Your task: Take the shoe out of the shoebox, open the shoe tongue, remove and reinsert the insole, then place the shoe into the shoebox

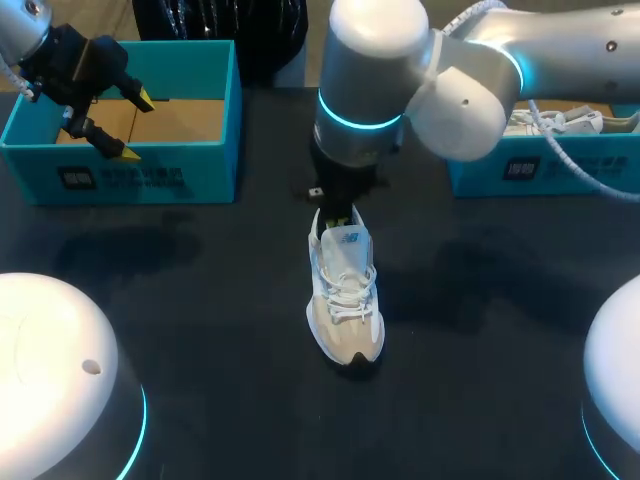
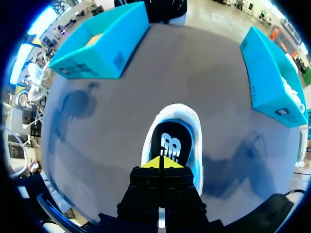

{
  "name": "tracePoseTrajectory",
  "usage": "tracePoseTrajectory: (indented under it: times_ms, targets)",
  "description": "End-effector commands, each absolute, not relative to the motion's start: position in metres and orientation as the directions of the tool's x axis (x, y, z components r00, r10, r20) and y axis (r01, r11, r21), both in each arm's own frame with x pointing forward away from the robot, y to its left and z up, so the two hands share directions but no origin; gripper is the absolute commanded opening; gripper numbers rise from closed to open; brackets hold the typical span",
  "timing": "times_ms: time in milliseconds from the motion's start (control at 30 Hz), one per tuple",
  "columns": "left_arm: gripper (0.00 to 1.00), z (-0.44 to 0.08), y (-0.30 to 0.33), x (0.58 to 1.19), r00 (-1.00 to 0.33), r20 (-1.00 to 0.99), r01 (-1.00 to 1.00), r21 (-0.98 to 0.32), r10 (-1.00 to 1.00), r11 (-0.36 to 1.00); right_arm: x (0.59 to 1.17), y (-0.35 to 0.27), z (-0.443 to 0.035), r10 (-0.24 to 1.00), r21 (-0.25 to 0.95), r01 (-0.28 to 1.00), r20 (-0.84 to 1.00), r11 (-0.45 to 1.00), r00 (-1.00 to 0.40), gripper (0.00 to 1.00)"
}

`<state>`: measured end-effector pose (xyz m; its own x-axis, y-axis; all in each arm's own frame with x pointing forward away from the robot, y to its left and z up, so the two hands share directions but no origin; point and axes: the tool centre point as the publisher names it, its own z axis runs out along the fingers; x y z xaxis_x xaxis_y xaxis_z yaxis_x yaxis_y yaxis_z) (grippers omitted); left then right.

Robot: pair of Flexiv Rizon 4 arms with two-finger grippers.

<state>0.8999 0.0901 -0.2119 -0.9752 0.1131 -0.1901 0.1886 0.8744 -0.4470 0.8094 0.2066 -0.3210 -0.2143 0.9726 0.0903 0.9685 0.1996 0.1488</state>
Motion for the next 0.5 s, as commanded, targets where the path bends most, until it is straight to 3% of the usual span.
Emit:
tracePoseTrajectory:
  times_ms: [33, 500]
  targets:
    - [1.0, -0.212, 0.091, 0.9, -0.975, -0.188, 0.189, -0.445, 0.115, 0.875, 0.808, 0.204, -0.325, 0.974, 0.112, 0.975, 0.098, 0.192, -0.203, 0.0]
    - [1.0, -0.212, 0.091, 0.9, -0.975, -0.188, 0.189, -0.445, 0.115, 0.875, 0.794, 0.198, -0.352, 0.975, -0.033, 0.981, 0.122, 0.192, -0.186, 0.0]
